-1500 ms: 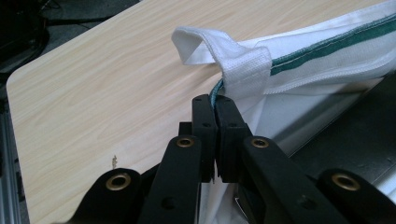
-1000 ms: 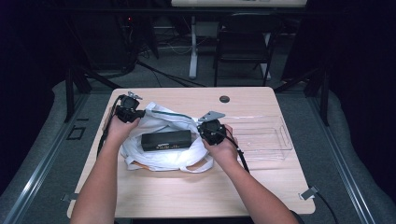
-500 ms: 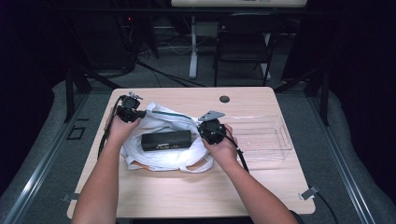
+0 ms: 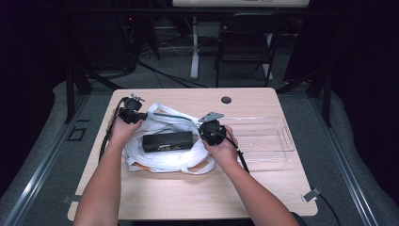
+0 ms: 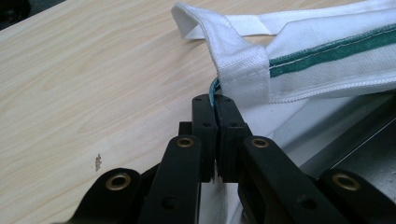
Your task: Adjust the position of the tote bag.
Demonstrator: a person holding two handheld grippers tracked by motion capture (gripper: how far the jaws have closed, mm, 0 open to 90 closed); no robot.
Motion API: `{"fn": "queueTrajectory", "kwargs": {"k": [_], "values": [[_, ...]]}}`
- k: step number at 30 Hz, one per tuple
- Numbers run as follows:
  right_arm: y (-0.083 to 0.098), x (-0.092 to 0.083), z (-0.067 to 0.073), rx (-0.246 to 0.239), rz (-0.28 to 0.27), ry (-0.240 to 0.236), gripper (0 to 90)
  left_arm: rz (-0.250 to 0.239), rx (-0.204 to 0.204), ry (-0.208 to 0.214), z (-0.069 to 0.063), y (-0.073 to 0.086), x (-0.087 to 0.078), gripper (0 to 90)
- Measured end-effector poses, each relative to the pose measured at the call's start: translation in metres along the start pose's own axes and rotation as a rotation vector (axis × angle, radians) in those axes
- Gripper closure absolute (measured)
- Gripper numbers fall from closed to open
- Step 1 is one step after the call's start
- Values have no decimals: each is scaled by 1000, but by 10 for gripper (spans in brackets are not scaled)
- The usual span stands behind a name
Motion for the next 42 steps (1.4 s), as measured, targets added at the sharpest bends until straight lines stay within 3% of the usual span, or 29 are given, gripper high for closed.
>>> {"fn": "queueTrajectory", "kwargs": {"k": [25, 26, 27, 32, 42], "values": [[-2, 6, -2, -23, 29, 28, 887, 41, -17, 20, 2, 3, 14, 884], [-2, 6, -2, -23, 29, 29, 887, 35, -17, 5, 1, 4, 15, 884], [-2, 6, -2, -24, 27, 29, 887, 48, -9, 17, 1, 4, 14, 884], [-2, 6, -2, -19, 30, 29, 887, 20, 11, -6, -1, 2, 6, 863], [-2, 5, -4, -8, 26, 29, 887, -21, 33, 14, -3, 1, -23, 740]]}}
Point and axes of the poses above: each handheld gripper's, and its own axes: x roughly forward along the jaws, y roughly out of its underside, z roughly to its left, the point moved 3 cm from there along x, roughly forward along the jaws, and after that the axes turned 4 degrees about -z, right-handed, at the moved point
